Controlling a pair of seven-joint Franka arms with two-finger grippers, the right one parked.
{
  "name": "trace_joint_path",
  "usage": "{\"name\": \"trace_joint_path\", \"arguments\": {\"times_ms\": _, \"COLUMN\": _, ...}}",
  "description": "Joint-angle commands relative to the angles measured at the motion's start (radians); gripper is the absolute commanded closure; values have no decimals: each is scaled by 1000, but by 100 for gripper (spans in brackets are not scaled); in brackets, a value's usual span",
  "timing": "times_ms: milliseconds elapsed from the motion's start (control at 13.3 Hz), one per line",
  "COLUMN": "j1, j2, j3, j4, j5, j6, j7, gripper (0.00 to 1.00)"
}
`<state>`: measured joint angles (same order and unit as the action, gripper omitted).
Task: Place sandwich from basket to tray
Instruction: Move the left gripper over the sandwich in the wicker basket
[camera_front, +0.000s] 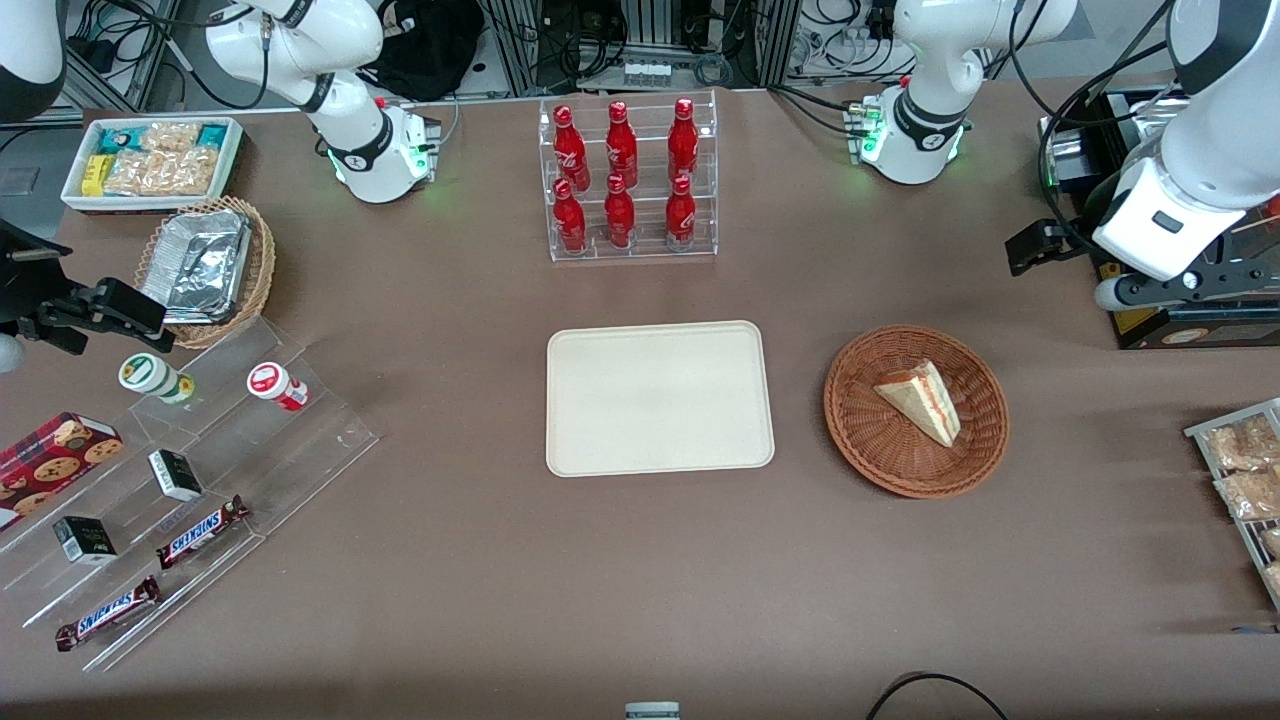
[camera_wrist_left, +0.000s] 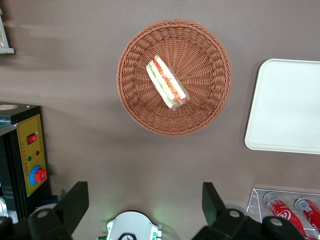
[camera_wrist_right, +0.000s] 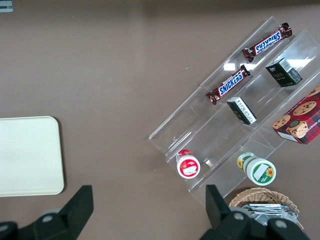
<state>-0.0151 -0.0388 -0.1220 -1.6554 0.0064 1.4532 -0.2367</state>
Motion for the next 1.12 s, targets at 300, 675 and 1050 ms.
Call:
{"name": "trace_joint_path", "arguments": {"times_ms": 300, "j1": -12, "j2": 54, "j3": 4, "j4": -20, "j5": 1, "j6": 15, "j7": -10, "gripper": 0}}
{"name": "trace_joint_path", "arguments": {"times_ms": 675, "j1": -16, "j2": 65, "j3": 4, "j4": -170, "j5": 4, "j6": 179, "j7": -10, "gripper": 0}}
{"name": "trace_joint_path", "arguments": {"times_ms": 1050, "j1": -19, "j2": 57, "j3": 1, "j4": -352, "j5": 4, "j6": 404, "j7": -12, "gripper": 0}}
